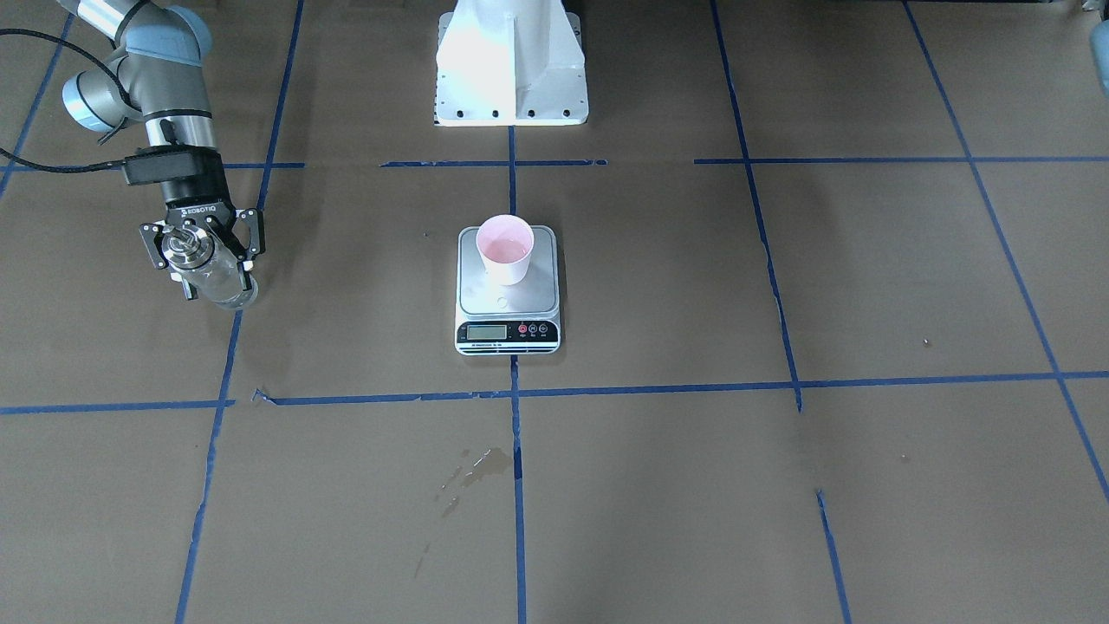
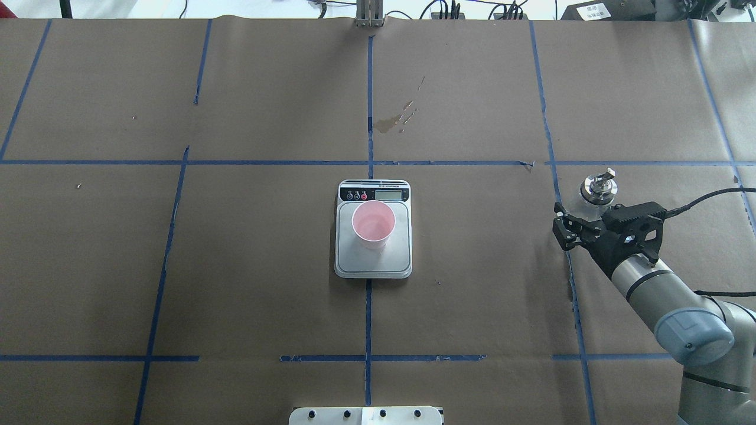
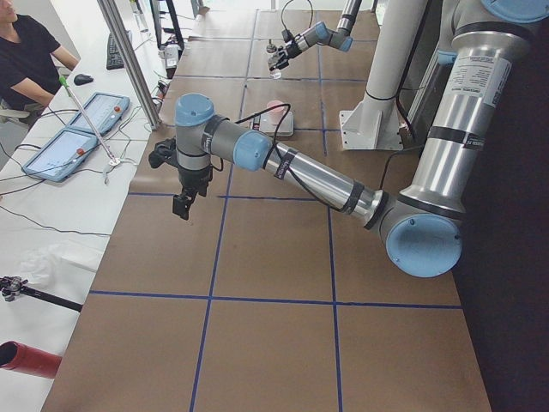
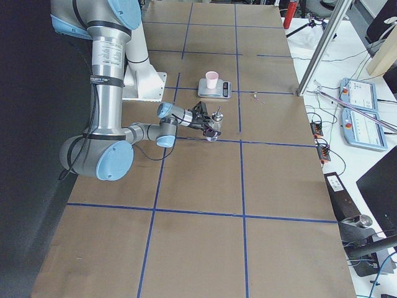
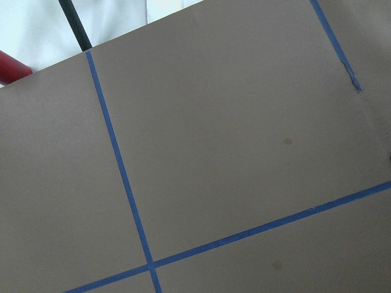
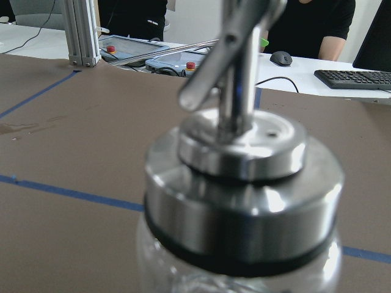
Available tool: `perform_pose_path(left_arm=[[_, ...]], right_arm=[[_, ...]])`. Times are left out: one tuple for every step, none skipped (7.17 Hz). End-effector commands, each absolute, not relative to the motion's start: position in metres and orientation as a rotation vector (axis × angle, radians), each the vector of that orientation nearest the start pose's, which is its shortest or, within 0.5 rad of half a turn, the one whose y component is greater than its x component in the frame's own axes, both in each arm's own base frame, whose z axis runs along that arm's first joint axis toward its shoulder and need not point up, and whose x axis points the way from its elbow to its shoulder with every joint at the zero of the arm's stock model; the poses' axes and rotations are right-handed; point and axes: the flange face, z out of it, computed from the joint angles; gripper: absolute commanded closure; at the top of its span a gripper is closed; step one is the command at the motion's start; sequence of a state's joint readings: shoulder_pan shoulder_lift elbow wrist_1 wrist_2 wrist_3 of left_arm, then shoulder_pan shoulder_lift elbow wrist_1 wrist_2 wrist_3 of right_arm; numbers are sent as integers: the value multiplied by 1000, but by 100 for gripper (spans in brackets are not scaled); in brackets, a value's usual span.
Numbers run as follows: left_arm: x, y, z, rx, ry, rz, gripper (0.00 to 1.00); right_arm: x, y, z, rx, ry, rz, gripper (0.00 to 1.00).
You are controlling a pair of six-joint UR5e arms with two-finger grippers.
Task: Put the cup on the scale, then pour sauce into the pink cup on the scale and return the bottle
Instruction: 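Lower the glass bottle onto the table with the right gripper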
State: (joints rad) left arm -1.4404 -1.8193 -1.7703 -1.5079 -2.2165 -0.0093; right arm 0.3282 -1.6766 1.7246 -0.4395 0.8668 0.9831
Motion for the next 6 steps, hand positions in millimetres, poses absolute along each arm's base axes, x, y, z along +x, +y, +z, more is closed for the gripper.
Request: perform_pose_path(left_arm=[[3, -585, 440, 327, 664, 237, 0], [3, -585, 441, 326, 664, 237, 0], [3, -585, 441, 326, 664, 237, 0], [3, -585, 441, 326, 664, 237, 0], [3, -585, 441, 326, 664, 237, 0], [4, -585, 441, 327, 664, 239, 0]], right_arm=[[-370, -334, 510, 1052, -745, 190, 100], [-370, -334, 510, 1053, -746, 189, 100], [-371, -334, 508, 1053, -751, 190, 100], [-371, -333, 509, 1053, -758, 191, 100], [-368, -333, 511, 1063, -762, 179, 80], [-368, -332, 513, 1072, -743, 154, 67]])
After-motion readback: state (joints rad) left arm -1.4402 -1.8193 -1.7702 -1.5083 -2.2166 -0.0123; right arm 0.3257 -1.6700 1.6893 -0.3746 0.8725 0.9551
